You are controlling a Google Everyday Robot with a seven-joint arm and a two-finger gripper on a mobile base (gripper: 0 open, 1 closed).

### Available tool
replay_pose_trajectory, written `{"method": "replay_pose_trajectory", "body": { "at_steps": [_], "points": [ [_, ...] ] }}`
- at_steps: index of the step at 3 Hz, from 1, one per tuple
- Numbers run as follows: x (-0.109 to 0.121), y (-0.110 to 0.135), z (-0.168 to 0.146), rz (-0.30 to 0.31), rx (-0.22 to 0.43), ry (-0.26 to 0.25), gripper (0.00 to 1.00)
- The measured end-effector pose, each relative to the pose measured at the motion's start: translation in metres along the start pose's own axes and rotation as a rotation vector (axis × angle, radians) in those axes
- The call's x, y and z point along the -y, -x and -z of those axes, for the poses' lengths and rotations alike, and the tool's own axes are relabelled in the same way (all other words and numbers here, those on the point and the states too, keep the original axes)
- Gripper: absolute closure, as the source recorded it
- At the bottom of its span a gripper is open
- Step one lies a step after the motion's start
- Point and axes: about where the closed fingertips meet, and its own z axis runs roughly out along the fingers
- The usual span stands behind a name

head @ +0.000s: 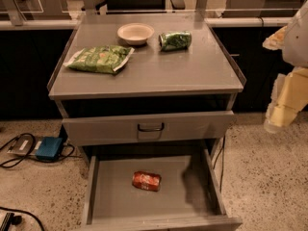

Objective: Pick coke can from middle drawer and place on counter

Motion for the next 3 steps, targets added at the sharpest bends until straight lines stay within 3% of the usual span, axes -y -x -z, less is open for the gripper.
{"method": "replay_pose_trajectory", "body": {
  "at_steps": [1,3],
  "points": [
    [-0.001,-0.001,0.001,-0.001,0.010,-0.008,0.00],
    [-0.038,-0.023,-0.073,-0.105,0.161,0.144,0.00]
  ]
}}
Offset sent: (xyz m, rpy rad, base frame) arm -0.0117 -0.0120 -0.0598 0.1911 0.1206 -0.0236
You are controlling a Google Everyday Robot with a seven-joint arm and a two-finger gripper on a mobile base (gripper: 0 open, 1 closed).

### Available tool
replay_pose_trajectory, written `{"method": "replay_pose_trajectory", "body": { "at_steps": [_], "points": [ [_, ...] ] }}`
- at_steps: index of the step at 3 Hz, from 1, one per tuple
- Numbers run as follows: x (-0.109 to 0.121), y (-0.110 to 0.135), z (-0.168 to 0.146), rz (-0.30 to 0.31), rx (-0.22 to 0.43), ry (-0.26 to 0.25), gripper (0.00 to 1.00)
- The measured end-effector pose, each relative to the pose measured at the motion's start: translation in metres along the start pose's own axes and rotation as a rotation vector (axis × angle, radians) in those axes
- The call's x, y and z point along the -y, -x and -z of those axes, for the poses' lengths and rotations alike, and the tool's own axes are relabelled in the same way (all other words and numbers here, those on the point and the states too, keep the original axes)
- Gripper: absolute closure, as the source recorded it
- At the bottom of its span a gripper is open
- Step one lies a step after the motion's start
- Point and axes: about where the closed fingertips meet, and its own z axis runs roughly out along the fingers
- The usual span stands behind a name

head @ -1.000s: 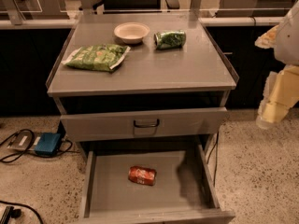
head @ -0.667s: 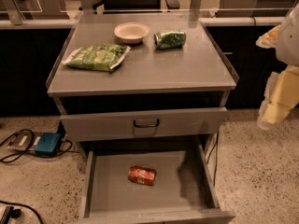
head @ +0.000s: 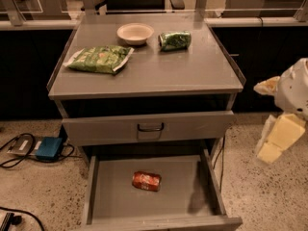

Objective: Pick coke can from middle drawer and place on counter

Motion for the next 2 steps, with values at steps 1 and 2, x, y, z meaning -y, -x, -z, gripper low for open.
{"method": "replay_pose_trajectory", "body": {
  "at_steps": [1,2],
  "points": [
    [-0.026,-0.003,-0.053,-0.003,0.059,0.019,0.00],
    [-0.029,0.004,-0.081,-0.024,0.115,-0.029,0.00]
  ]
}}
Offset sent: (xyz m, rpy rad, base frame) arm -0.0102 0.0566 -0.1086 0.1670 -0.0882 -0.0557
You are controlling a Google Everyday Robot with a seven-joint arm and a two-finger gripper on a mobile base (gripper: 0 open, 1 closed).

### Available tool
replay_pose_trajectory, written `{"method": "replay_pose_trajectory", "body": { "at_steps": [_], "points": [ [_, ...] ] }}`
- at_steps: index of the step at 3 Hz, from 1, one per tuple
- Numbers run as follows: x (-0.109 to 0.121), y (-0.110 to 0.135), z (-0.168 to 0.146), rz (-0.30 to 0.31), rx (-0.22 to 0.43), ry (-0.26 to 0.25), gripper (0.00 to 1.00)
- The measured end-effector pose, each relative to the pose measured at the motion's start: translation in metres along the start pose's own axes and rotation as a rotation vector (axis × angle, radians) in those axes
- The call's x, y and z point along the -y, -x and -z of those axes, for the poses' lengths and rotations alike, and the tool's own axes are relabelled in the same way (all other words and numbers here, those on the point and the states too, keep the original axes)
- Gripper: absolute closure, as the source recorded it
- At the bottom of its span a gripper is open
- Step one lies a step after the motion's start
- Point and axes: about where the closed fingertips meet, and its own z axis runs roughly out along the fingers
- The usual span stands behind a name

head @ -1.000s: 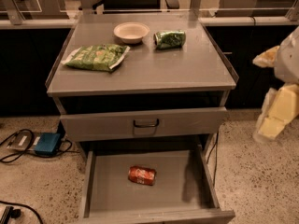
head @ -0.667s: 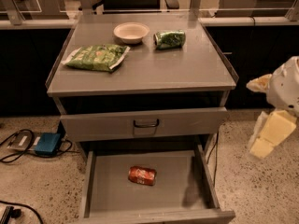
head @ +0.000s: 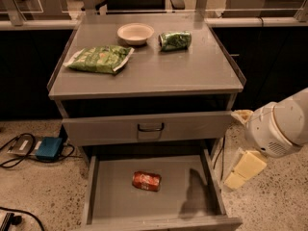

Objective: Pick coke can from middle drawer and place on counter

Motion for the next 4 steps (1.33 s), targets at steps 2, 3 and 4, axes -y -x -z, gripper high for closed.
{"method": "replay_pose_trajectory", "body": {
  "at_steps": [2,3,4],
  "points": [
    [-0.017,0.007,-0.029,-0.012,0.054,0.082,0.00],
    [-0.024,0.015,-0.080,-0.044,0.120,0.129,0.00],
    [-0.021,0.021,-0.122,-0.079,0.186,0.126,0.00]
  ]
}}
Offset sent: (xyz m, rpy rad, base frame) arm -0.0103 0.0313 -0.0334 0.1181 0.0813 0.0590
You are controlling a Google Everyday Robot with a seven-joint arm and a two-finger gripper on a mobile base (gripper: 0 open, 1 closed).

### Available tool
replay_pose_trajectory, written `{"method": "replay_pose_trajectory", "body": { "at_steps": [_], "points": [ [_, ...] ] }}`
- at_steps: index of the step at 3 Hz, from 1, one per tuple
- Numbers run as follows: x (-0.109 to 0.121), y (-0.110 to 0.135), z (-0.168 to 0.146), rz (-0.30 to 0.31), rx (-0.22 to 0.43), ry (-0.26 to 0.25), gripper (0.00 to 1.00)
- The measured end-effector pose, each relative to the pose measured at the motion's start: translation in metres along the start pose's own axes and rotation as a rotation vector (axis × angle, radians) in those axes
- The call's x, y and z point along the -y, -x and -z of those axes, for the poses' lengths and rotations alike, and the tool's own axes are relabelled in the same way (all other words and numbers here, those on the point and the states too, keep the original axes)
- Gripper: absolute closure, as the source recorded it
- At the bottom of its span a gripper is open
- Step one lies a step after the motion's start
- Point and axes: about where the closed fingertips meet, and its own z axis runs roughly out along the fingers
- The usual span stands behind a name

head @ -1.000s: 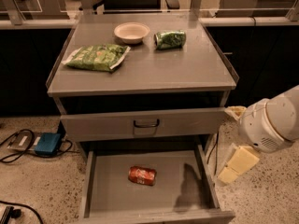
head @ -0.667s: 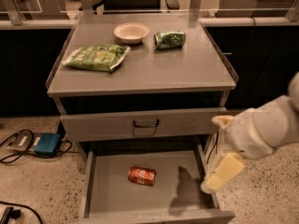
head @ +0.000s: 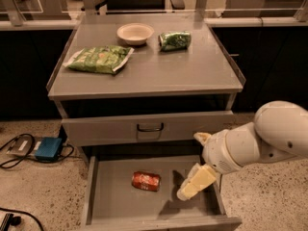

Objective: Pick coke can from middle drawer and place on counter

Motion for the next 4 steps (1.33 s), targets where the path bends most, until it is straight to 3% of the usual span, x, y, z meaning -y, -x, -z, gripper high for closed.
{"method": "replay_pose_trajectory", "body": {
  "at_steps": [2,3,4],
  "points": [
    [0.012,-0.014,-0.073,-0.022,0.049,-0.064,0.00],
    [0.020,-0.029,-0.110,-0.057,0.037,-0.062,0.00],
    [0.033,-0.037,-0.166,-0.088,0.024,-0.026,0.00]
  ]
}}
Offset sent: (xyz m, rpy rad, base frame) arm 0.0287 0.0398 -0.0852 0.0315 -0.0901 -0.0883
